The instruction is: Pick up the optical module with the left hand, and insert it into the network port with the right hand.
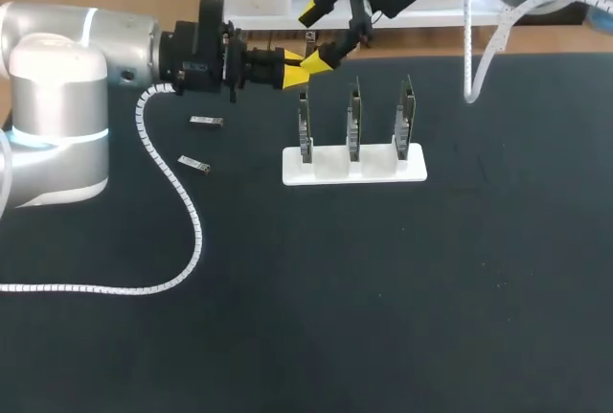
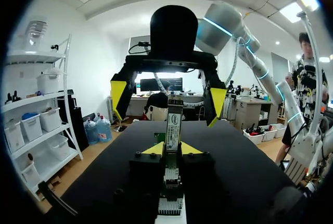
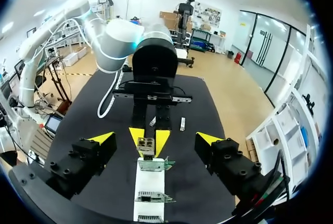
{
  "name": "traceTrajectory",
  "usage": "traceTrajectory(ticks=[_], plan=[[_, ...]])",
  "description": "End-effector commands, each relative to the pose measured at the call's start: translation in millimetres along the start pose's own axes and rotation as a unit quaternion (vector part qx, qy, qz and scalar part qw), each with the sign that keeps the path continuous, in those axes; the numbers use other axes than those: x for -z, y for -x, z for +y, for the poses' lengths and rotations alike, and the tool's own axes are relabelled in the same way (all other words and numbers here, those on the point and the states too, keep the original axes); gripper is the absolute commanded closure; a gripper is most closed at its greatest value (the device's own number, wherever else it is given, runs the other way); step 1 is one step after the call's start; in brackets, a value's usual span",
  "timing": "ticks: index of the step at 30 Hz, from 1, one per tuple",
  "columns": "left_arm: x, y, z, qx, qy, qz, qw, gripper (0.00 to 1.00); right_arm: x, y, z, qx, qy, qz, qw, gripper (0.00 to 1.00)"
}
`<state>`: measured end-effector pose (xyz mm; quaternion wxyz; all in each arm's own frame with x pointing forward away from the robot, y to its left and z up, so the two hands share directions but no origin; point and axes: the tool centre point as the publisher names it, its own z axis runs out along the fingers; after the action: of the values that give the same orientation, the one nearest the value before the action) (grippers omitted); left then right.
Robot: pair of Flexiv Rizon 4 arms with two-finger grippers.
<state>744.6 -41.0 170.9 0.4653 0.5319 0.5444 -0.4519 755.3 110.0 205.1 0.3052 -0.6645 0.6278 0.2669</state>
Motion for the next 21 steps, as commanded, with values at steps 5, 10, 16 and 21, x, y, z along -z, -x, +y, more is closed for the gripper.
traceTrajectory(ticks=[5, 10, 16, 21], plan=[[-0.4, -1.2, 1.1, -0.001, -0.001, -0.002, 1.0, 1.0, -4.1, -6.5, -9.6, 0.002, 0.0, -0.01, 1.0, 0.0], [-0.4, -1.2, 1.1, -0.001, -0.001, -0.002, 1.0, 1.0, -6.5, -5.4, -14.7, 0.008, 0.004, -0.014, 1.0, 0.0], [-0.4, -1.2, 1.1, -0.001, -0.001, -0.002, 1.0, 1.0, -3.9, -3.4, -17.8, 0.014, 0.005, -0.013, 1.0, 0.0], [-0.4, -1.2, 1.1, -0.001, -0.001, -0.002, 1.0, 1.0, -3.4, -1.4, -20.2, 0.019, 0.005, -0.015, 1.0, 0.0]])
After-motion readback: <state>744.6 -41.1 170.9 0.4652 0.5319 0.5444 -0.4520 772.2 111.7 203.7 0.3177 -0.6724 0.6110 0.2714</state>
